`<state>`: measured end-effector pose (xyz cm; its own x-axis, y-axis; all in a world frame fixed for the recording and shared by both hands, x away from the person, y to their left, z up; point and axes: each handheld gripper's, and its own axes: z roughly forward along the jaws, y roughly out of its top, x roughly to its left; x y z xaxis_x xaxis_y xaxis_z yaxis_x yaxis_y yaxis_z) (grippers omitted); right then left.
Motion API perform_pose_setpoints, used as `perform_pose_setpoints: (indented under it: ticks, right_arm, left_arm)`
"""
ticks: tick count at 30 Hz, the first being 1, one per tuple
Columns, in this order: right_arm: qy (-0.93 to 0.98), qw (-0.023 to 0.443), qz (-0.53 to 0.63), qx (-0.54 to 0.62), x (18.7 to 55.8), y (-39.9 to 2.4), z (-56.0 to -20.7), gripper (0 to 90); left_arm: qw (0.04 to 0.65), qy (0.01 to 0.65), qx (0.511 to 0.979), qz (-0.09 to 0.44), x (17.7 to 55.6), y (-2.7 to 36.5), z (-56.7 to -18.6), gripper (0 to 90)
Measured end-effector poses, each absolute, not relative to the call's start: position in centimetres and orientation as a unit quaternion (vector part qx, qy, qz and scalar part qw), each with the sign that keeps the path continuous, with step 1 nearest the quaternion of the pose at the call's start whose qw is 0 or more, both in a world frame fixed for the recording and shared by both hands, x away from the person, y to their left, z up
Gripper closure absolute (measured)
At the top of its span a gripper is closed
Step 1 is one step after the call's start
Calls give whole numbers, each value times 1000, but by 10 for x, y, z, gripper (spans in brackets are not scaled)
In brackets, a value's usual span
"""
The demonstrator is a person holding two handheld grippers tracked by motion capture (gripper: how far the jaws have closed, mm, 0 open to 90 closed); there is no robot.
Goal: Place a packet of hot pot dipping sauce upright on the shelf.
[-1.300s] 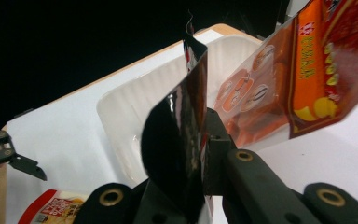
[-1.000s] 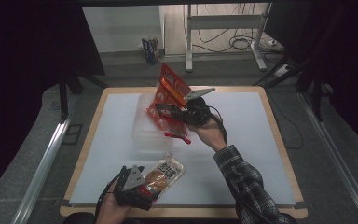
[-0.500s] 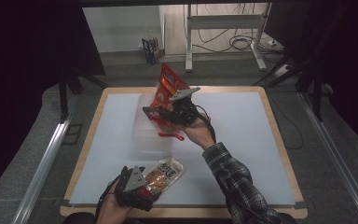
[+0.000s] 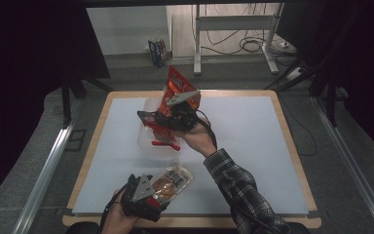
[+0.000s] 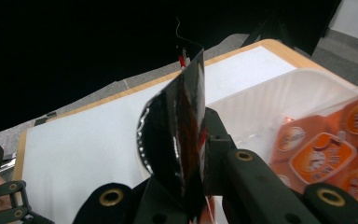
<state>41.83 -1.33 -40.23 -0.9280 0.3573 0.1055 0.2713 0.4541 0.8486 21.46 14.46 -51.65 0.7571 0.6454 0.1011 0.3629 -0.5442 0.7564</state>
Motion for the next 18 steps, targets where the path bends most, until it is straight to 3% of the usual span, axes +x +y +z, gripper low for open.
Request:
perform_pose_setpoints:
  ticks: [18]
  right_arm:
    - [868,19,468,164,417,11,-434,877]
  left_arm:
    - [377,295,857,189,214,145,-517,16]
